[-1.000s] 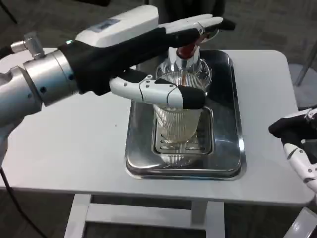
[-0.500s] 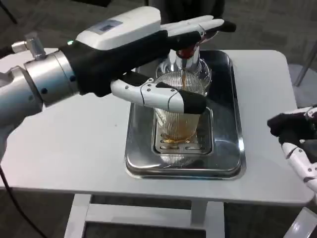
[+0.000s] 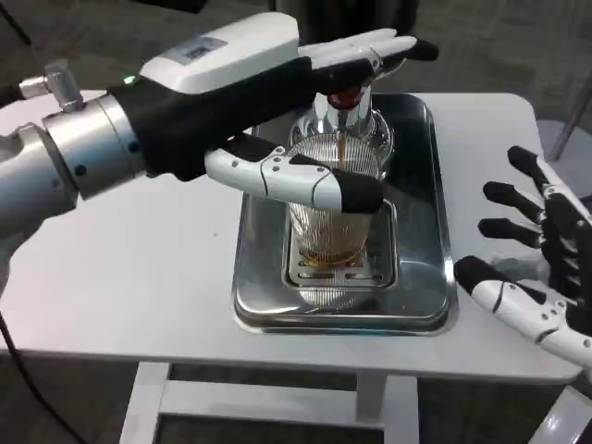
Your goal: Grasp the cup under the faucet to collect the drink, then remove the cup.
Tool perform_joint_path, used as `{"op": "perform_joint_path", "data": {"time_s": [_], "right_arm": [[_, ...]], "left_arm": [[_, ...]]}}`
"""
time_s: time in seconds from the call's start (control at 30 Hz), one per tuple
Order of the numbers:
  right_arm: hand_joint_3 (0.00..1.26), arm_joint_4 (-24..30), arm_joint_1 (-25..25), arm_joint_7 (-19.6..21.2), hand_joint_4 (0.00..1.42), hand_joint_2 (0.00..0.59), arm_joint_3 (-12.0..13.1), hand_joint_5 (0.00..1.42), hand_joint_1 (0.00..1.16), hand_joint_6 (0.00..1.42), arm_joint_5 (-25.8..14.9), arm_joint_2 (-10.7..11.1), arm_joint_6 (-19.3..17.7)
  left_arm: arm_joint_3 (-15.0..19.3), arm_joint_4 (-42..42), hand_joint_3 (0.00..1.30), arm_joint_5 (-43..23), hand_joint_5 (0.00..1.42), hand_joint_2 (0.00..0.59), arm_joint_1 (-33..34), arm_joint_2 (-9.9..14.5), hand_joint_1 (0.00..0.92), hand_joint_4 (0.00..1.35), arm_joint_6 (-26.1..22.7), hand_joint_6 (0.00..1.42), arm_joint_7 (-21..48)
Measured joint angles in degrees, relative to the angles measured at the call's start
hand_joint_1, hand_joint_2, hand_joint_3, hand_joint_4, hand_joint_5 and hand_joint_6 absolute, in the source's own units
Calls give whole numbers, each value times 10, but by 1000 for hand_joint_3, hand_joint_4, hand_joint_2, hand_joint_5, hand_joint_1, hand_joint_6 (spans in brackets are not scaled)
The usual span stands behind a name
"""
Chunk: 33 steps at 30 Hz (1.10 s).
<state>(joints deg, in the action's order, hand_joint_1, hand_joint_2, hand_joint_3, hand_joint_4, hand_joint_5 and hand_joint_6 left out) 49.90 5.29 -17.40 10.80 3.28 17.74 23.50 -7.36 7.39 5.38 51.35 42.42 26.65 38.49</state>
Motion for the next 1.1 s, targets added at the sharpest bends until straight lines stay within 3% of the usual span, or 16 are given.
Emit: {"op": "perform_joint_path", "data": {"time_s": [0.2,0.37,0.67,0.8,1.1], "right_arm": [[0,-9,-31,8,66,214,-35,173,810,374,18,9,3],[0,-26,-53,23,57,213,-72,181,825,376,49,10,6],[0,-54,-90,43,67,207,-112,184,846,384,84,5,14],[0,-79,-114,56,67,210,-135,184,842,384,94,-13,16],[0,-139,-159,79,66,212,-161,177,835,378,115,-45,18]], "left_arm": [[2,-1,79,-1,83,75,-1,2,0,1,0,204,-1],[4,-1,79,-1,83,75,-2,4,0,5,0,204,-1],[7,3,79,-2,83,75,-2,5,0,6,4,204,-1],[7,9,79,-2,83,75,-1,5,0,6,11,204,-1],[8,19,79,-2,83,75,2,6,0,6,19,204,-1]]}}
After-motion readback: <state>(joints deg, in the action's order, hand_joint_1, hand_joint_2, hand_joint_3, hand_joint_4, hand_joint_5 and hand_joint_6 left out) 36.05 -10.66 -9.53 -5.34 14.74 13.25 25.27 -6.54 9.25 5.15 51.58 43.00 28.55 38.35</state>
